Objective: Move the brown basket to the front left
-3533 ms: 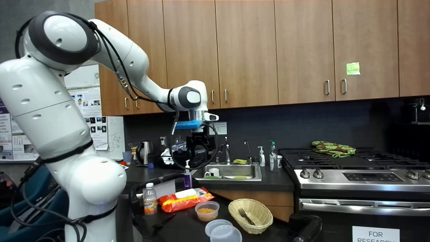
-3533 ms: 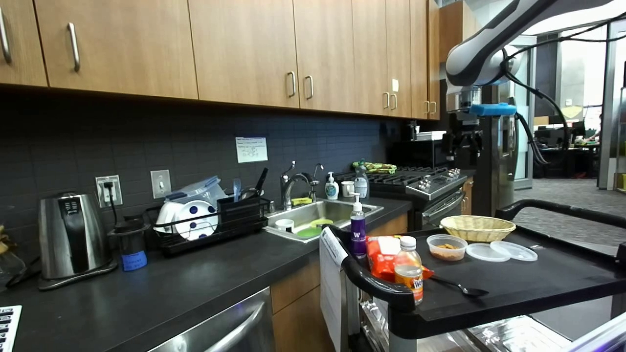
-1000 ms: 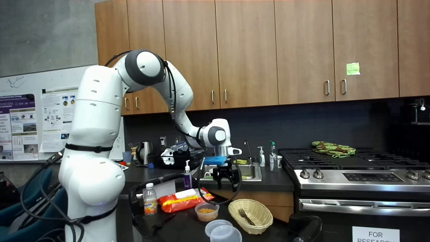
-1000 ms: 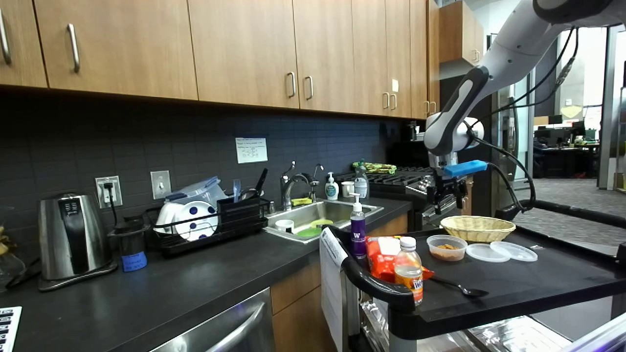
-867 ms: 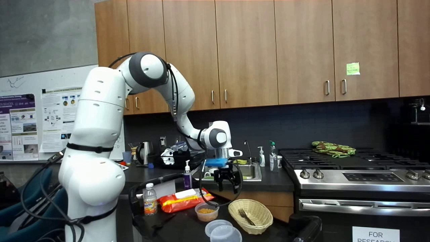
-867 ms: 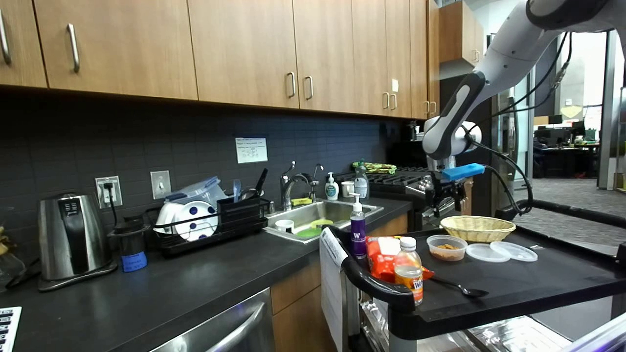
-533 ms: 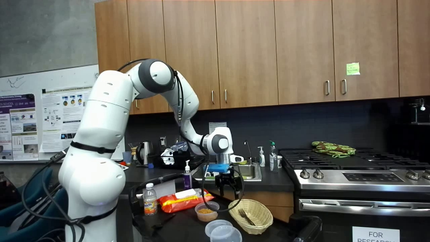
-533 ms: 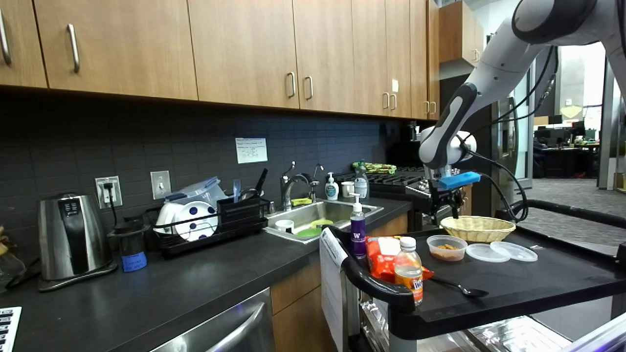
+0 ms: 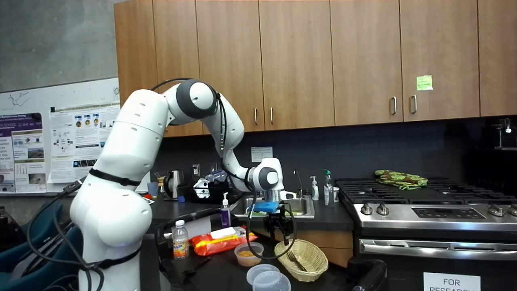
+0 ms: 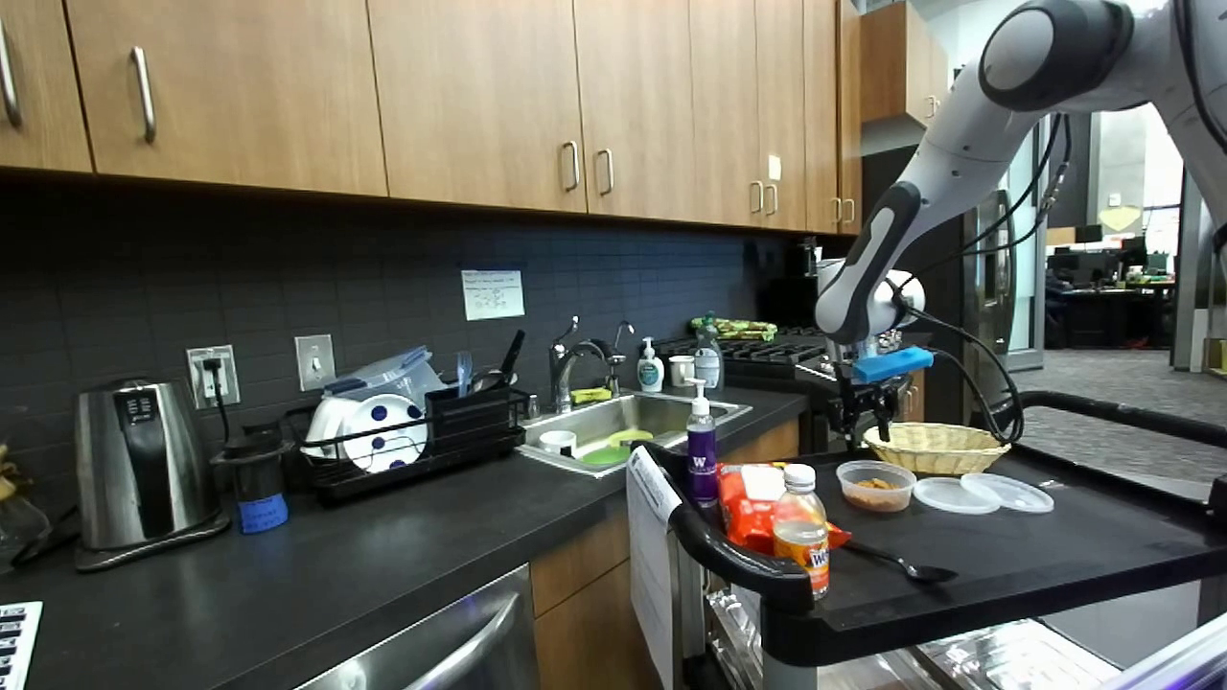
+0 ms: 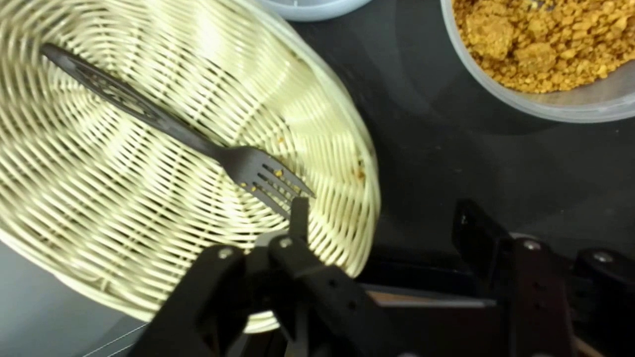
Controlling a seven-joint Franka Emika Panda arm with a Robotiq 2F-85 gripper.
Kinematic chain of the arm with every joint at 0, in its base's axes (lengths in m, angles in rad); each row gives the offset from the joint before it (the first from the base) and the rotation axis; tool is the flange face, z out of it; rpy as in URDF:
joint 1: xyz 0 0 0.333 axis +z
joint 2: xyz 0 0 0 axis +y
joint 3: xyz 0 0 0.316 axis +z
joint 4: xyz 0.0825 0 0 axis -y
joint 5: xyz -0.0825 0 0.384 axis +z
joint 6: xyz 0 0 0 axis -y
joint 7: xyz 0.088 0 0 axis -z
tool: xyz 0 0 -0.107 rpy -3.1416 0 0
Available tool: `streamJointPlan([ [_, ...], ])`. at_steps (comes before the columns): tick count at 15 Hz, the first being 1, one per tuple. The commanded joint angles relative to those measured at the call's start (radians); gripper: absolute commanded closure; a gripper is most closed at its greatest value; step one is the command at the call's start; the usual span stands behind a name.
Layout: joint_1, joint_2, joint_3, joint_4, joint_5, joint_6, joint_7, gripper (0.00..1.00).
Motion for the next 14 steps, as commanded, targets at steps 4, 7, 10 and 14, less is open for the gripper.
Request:
streamJointPlan([
  [4,0.038,-0.035,-0.052,-0.040,-0.058,0.011,0.090,0.81],
  [7,0.046,-0.041,-0.060,-0.060,-0.079,0.008,0.116,0.99],
  [10,0.063,-0.069,-0.065,-0.089,-0.109,0.003,0.152,0.97],
  [14,0.109,-0.134,-0.085,-0.140,-0.217,-0.017,0.260,0.97],
])
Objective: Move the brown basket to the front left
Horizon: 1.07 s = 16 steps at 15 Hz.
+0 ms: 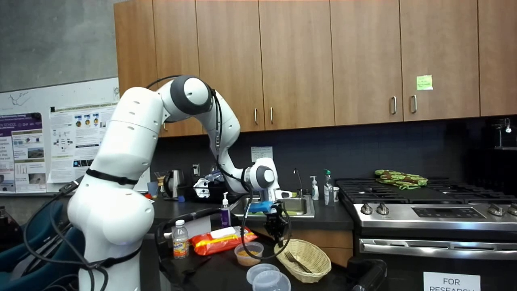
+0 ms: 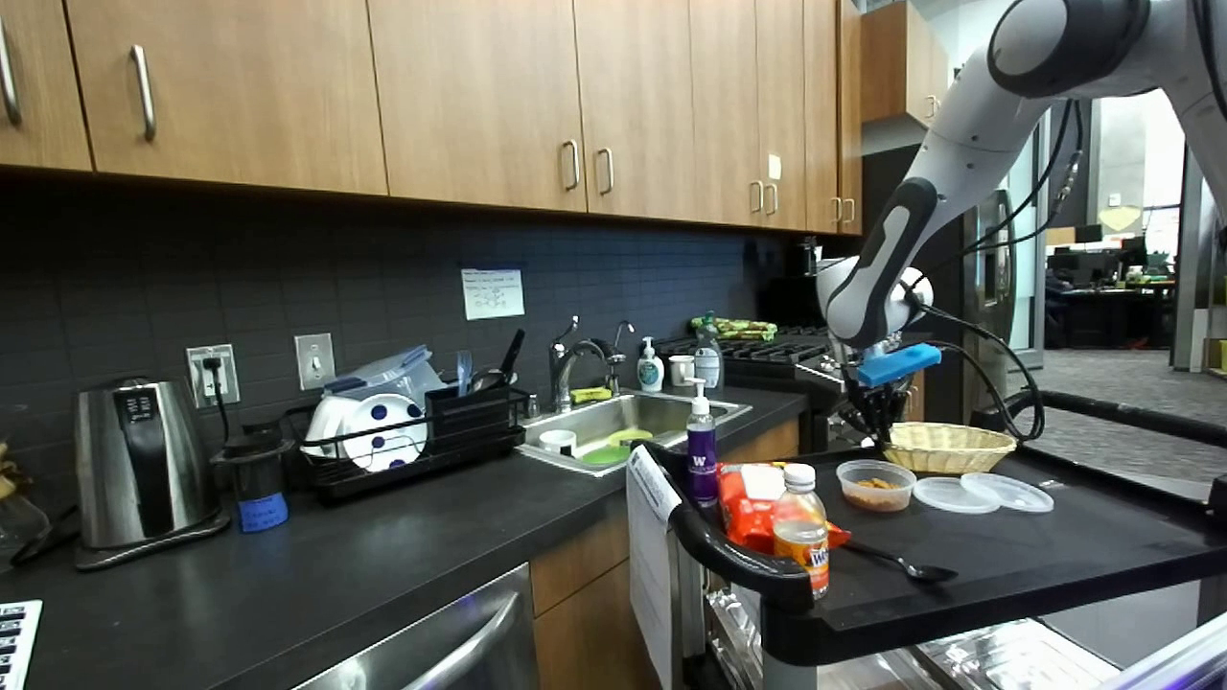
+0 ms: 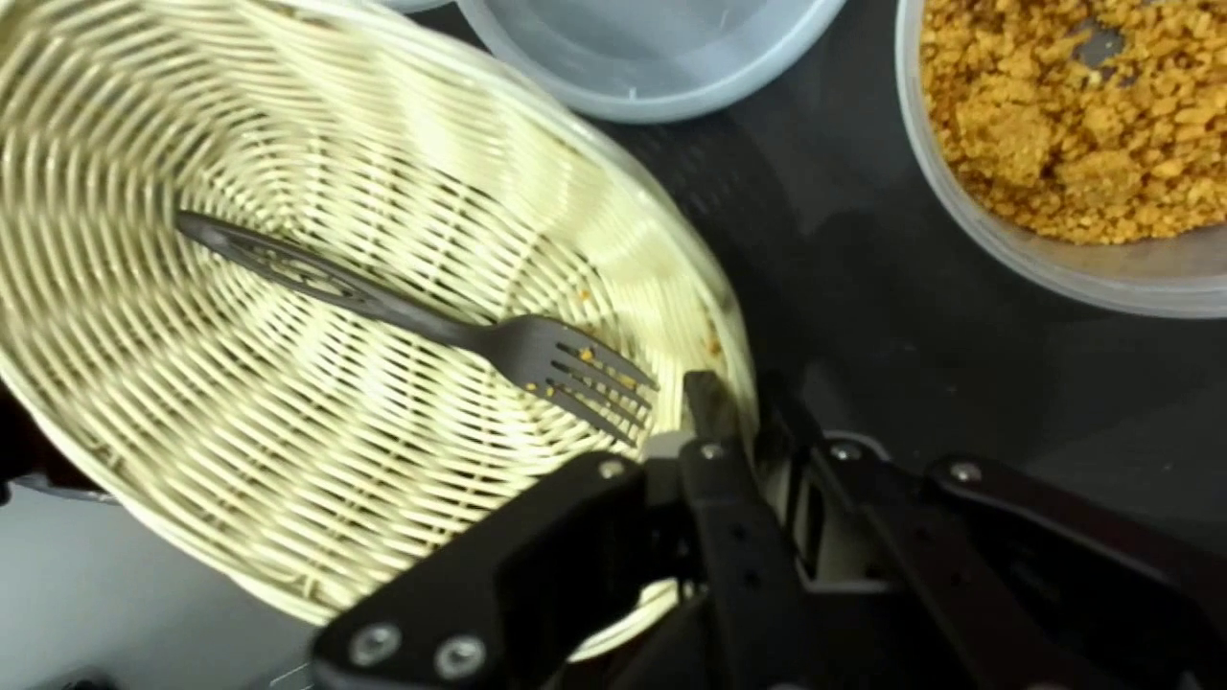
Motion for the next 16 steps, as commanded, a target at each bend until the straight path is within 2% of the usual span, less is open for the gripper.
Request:
streamJointPlan([
  [1,0.059,-0.109,-0.034,-0.083,-0.113,-0.028,0.125,0.97],
  [6,0.077,-0.212,-0.016,-0.126,-0.255,-0.113,0.267,0.97],
  [16,0.048,-0.376,0.103,-0.190,-0.441,-0.350,0.421,0.97],
])
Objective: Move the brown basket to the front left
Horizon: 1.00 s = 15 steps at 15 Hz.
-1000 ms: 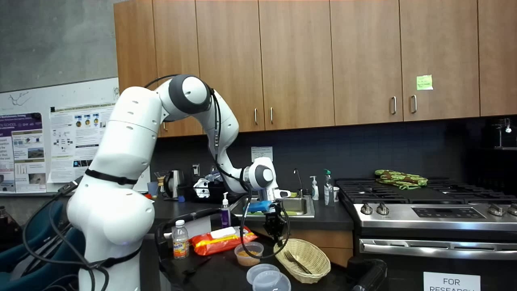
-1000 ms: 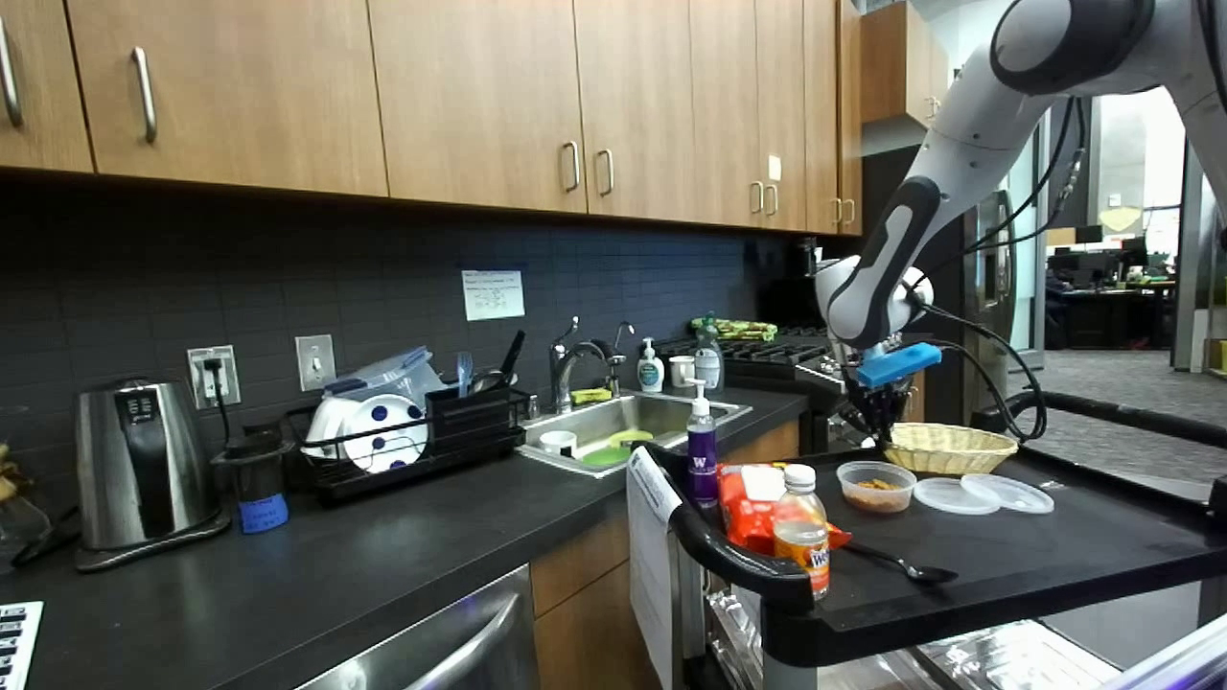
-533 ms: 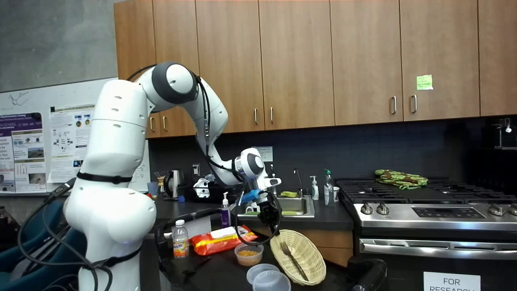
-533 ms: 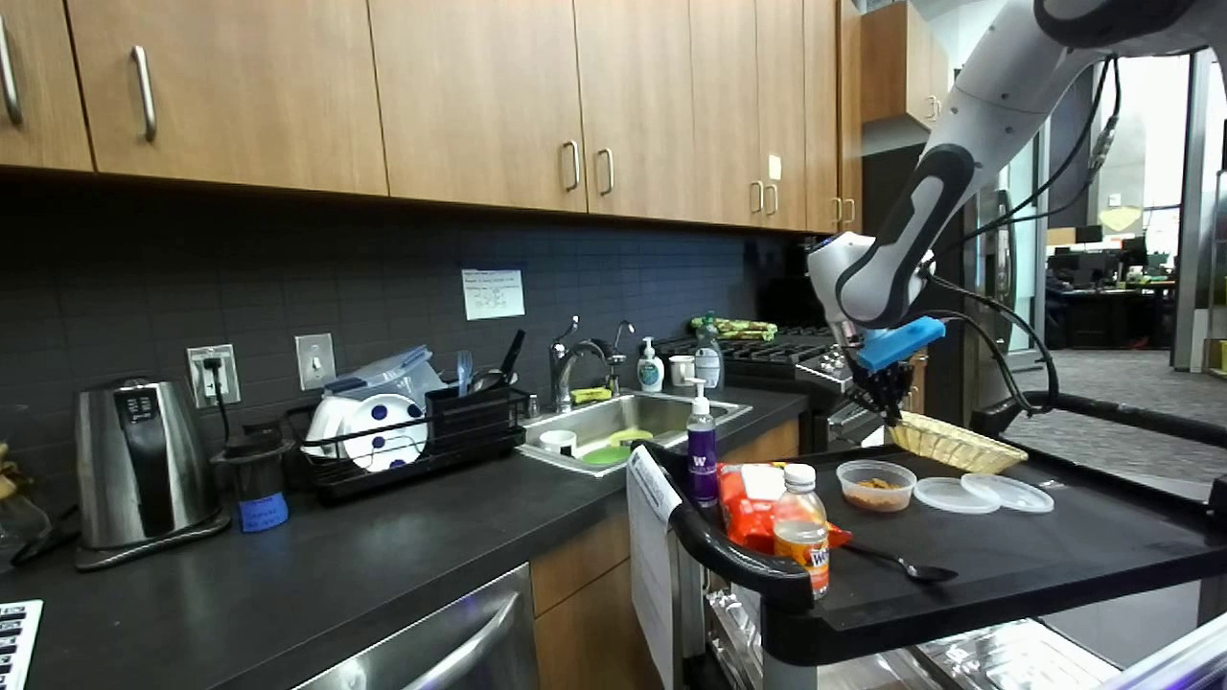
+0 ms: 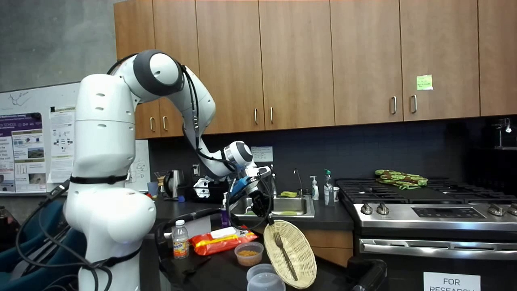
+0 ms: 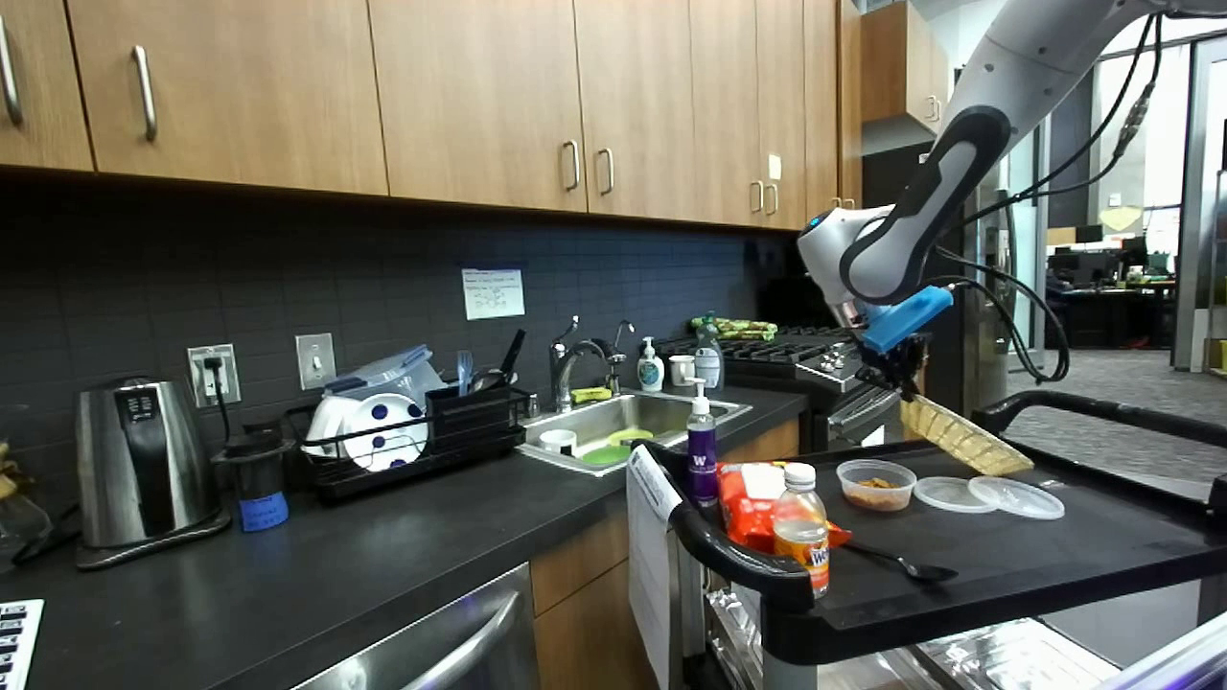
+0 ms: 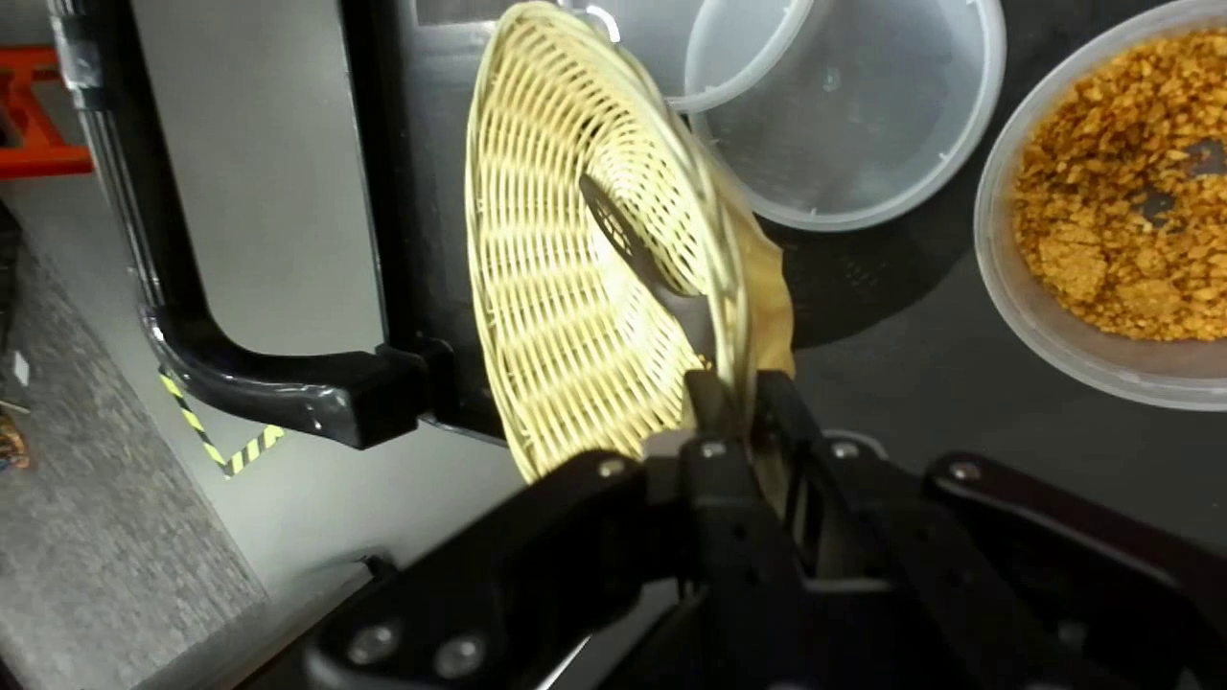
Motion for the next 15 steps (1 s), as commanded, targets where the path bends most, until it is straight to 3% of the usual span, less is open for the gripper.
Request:
streamJointPlan([
  [1,-0.018,-0.081,0.046,-0.046,-0.086,-0.090,0.072,0.97],
  [7,-0.024,-0.136,0.094,-0.066,-0.147,-0.201,0.109,0.97],
  [15,0.017,-0.266,0.194,-0.170,-0.044,-0.259,0.096,0.97],
])
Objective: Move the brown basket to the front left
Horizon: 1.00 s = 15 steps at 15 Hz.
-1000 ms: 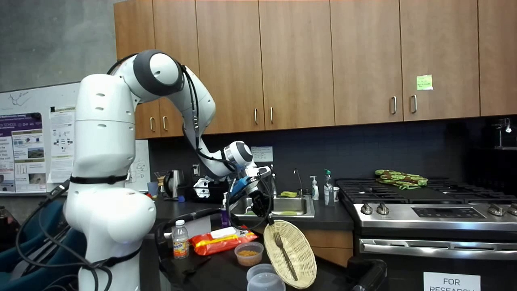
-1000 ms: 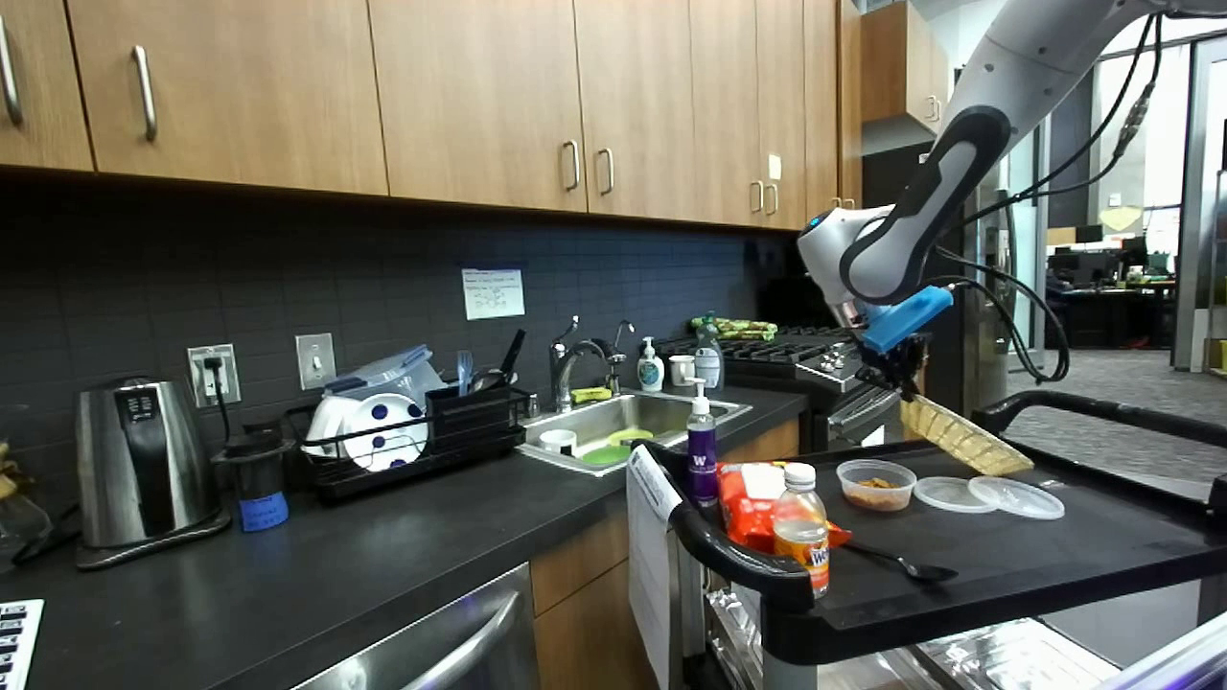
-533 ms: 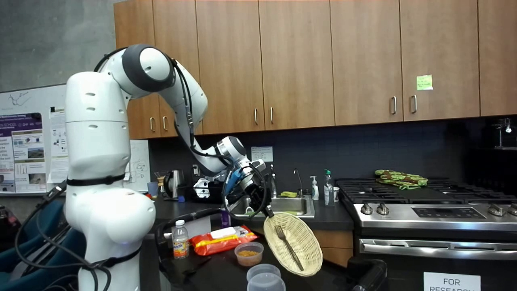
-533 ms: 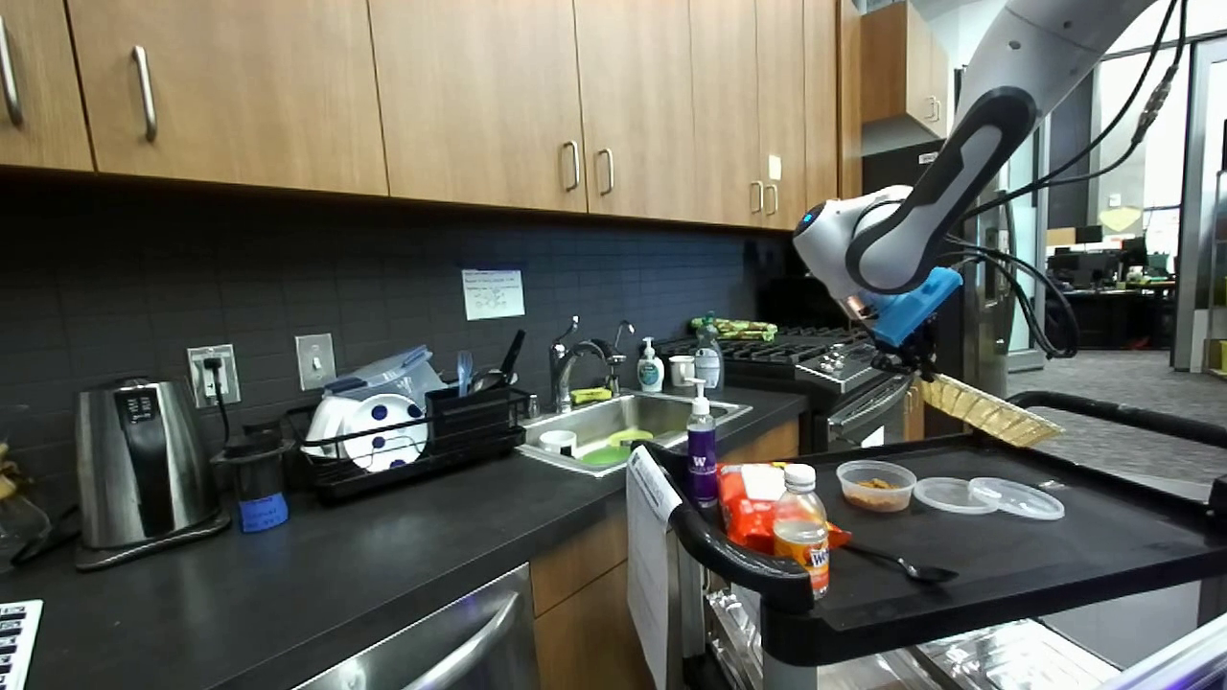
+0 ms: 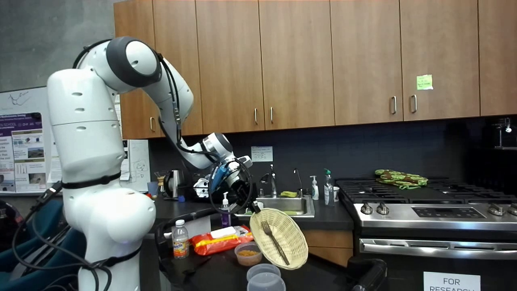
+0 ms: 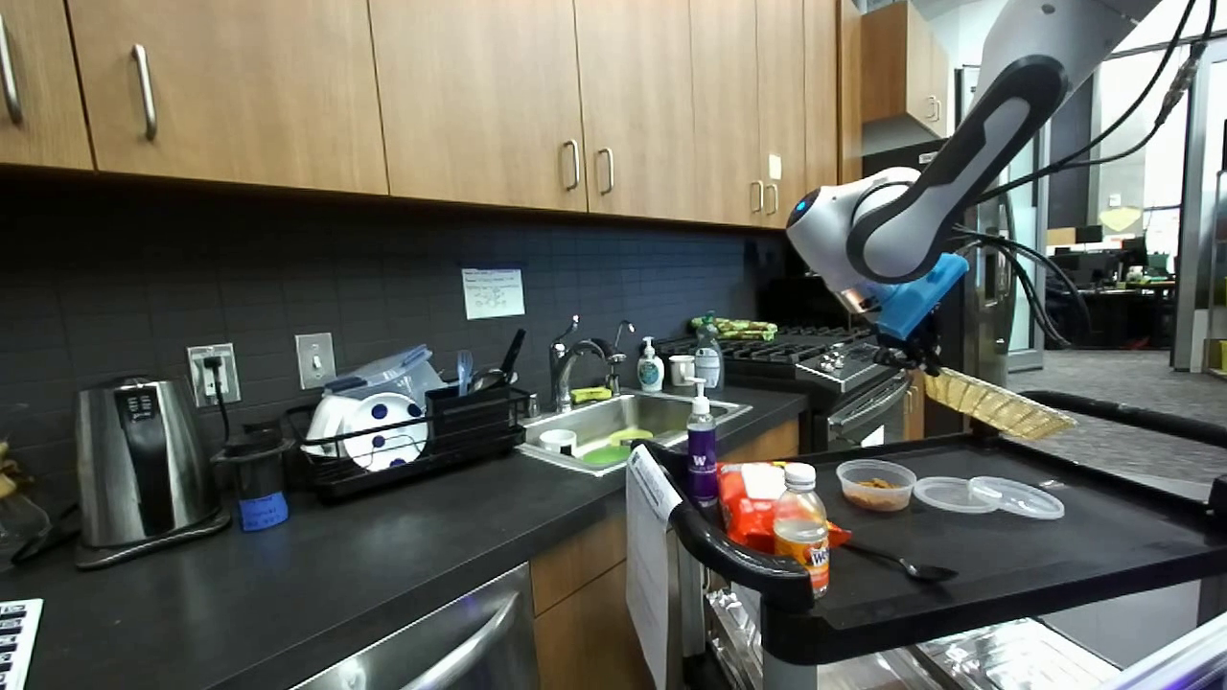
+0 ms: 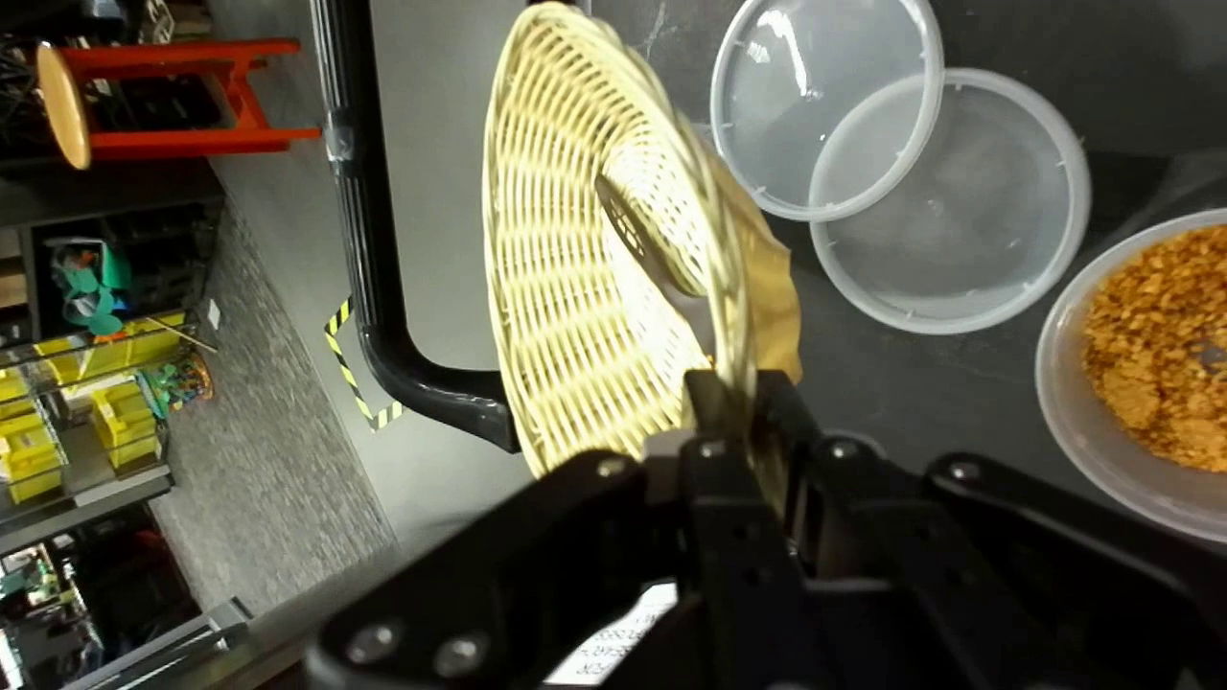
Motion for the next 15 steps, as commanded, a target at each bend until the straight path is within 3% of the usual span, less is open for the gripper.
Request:
streamJointPlan([
  [1,0.025,-0.100,0.052,-0.074,0.066,-0.025,0.002,0.97],
  [10,0.070,-0.238,0.149,-0.194,0.183,-0.038,-0.032,0.97],
  [15,0.087,-0.272,0.183,-0.250,0.191,-0.020,-0.033,0.97],
])
